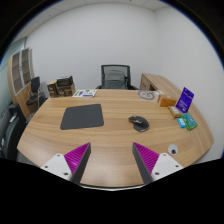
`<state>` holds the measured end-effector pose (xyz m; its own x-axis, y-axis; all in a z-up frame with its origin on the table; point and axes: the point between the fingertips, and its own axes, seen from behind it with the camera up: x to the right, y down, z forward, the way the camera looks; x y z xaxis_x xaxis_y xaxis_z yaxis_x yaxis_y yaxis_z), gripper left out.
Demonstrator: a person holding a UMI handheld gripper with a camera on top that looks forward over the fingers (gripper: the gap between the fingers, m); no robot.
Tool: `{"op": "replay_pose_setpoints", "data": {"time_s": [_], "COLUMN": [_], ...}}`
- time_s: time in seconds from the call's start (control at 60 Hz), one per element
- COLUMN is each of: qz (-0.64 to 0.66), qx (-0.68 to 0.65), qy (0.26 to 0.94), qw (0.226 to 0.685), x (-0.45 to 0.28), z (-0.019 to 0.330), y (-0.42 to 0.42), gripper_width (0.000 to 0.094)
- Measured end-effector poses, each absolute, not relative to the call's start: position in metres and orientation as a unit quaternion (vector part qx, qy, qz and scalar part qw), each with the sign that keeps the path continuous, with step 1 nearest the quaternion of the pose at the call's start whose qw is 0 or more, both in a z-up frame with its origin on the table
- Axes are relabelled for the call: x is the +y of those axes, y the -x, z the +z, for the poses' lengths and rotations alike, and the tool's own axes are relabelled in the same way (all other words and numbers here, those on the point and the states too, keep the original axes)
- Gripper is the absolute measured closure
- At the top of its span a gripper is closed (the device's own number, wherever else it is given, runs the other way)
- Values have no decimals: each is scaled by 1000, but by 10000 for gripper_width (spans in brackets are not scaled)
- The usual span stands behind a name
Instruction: Arrange mouse
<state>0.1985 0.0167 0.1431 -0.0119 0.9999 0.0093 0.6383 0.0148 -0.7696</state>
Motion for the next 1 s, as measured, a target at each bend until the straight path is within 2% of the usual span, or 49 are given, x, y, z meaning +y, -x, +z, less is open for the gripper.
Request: {"op": "replay_pose_setpoints", "data": {"time_s": [0.2,0.567,1.0], "qz": [286,267,263], "qx": [-637,-627,-629], "qy": [641,652,648], "qw": [319,333,340], "x": [64,150,188], "z": [139,108,61], "y": [-189,-168,-85], "gripper_width": [76,73,74]}}
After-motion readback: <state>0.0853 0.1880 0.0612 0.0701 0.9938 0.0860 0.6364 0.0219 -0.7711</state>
